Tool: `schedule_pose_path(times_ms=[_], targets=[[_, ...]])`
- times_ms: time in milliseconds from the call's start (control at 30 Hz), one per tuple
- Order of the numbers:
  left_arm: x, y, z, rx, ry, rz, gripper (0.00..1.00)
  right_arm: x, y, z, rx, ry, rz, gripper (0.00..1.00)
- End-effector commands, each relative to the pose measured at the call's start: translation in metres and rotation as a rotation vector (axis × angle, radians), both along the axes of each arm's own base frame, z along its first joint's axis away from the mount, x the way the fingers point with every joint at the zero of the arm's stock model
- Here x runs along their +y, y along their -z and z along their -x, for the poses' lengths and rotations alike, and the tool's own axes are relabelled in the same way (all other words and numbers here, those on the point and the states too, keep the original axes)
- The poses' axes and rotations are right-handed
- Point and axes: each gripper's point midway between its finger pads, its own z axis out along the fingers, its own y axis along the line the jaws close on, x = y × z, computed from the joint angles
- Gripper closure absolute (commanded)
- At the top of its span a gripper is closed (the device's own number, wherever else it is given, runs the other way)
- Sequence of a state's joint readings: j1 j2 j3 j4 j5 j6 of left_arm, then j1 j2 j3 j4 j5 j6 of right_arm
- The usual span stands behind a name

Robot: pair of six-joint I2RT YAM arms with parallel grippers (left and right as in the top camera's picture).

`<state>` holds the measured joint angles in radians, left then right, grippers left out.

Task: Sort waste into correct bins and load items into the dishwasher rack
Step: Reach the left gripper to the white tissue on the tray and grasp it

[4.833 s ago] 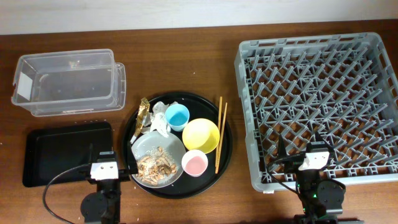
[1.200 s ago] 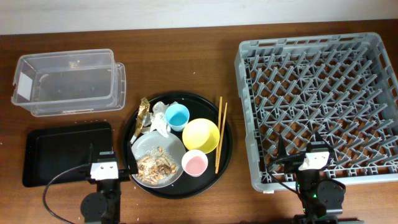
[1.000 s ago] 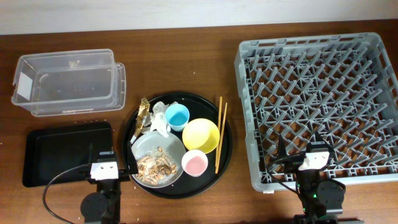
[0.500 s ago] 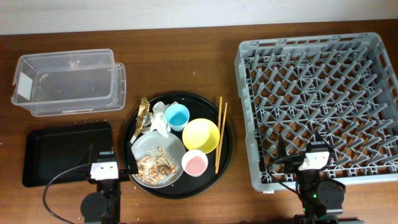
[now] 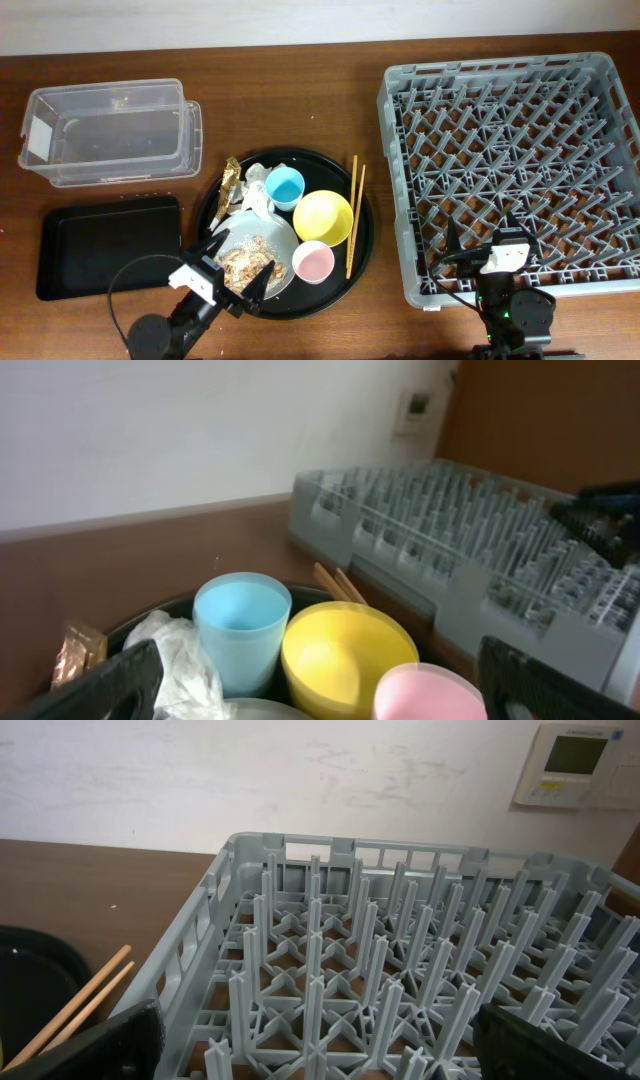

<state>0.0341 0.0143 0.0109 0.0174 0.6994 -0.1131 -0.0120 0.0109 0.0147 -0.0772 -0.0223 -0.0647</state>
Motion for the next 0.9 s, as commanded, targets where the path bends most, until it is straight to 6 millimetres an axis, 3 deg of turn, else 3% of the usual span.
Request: schedule_pose_path(times_ms=[0, 200, 267, 367, 500, 633, 700, 800, 867], targets=[[-0.004, -0.031, 0.007, -0.126, 0.031, 0.004, 0.01, 0.000, 0.004, 0.000, 0.006, 0.003, 0.007, 0.01], [0.028, -0.091, 0.000, -0.152, -0.196, 0.024, 0.01, 0.000, 0.004, 0.000, 0.006, 0.003, 0.007, 0.01], [0.043, -0.092, -0.006, -0.056, -0.293, 0.023, 0.01, 0.000, 0.004, 0.000, 0.006, 0.003, 0.007, 0.01], [0.071, -0.073, -0.020, 0.243, -0.456, -0.078, 0.01, 0.000, 0.004, 0.000, 0.006, 0.003, 0.007, 0.01], [0.061, -0.069, -0.041, 0.527, -0.368, -0.150, 0.01, 0.000, 0.004, 0.000, 0.006, 0.003, 0.007, 0.02], [0.048, -0.050, -0.053, 0.671, -0.277, -0.142, 0.01, 0.000, 0.004, 0.000, 0.006, 0.003, 0.007, 0.01], [0.050, -0.028, -0.055, 0.768, -0.285, -0.159, 0.01, 0.000, 0.004, 0.000, 0.006, 0.003, 0.007, 0.01], [0.074, 0.014, -0.055, 0.949, -0.402, -0.253, 0.01, 0.000, 0.004, 0.000, 0.006, 0.003, 0.007, 0.01], [0.077, 0.031, -0.063, 1.003, -0.411, -0.273, 0.01, 0.000, 0.004, 0.000, 0.006, 0.003, 0.007, 0.01]])
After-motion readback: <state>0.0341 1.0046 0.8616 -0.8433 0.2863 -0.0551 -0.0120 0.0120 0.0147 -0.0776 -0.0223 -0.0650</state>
